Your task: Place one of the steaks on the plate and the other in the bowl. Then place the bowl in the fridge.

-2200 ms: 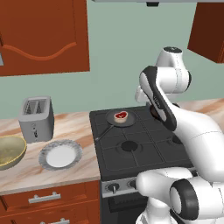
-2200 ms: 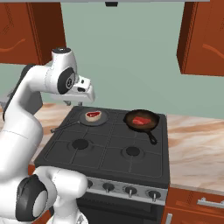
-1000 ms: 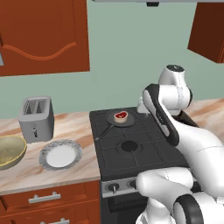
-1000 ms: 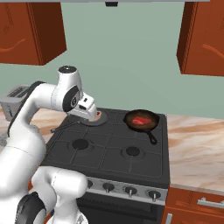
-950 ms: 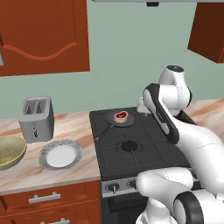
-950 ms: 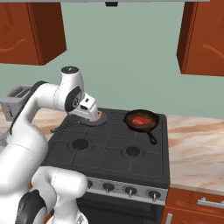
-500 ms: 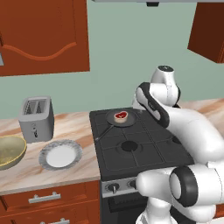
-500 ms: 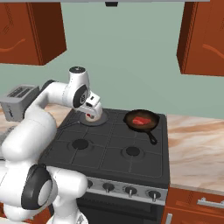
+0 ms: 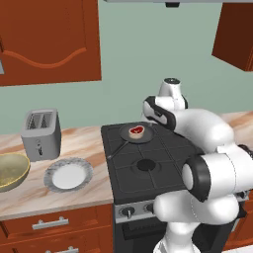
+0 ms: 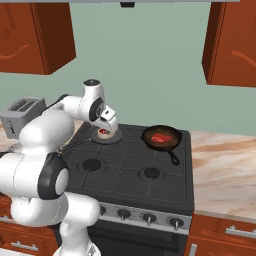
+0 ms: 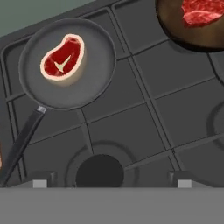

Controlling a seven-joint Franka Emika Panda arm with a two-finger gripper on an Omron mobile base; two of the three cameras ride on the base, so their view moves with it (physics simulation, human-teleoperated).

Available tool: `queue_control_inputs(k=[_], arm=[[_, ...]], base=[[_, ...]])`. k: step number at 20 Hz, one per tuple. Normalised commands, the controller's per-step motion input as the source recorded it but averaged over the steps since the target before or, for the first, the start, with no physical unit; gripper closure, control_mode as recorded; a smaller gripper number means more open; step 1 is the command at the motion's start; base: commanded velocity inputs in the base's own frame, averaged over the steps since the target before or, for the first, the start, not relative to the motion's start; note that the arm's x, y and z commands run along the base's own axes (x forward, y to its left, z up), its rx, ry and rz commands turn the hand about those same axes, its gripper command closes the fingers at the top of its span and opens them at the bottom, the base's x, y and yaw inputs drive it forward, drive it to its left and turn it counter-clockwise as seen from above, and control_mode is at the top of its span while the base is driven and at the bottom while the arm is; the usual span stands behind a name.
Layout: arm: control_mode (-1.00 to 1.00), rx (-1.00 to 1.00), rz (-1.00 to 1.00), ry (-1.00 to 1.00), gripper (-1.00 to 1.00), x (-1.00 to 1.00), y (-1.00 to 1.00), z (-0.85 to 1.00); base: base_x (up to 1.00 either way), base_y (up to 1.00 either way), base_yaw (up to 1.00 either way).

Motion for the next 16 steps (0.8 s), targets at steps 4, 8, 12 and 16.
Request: queue_control_inputs(k=[4,8,12,16], arm=[[-1.00,0.00,-0.09,0.07,-1.00,0.61,0.09,-0.18],[-1.00,0.00,-0.07,0.10,-1.00,0.57,0.06,-0.13],[-1.00,0.00,-0.05,0.10,-1.00,0.43,0.02,-0.13],[-1.00,0.00,-0.07,0.04,-1.00,0.48,0.04,-0.31]], base=[[0.00,0.00,0.00],[0.00,0.00,0.00],[0.00,0.00,0.00],[0.00,0.00,0.00]])
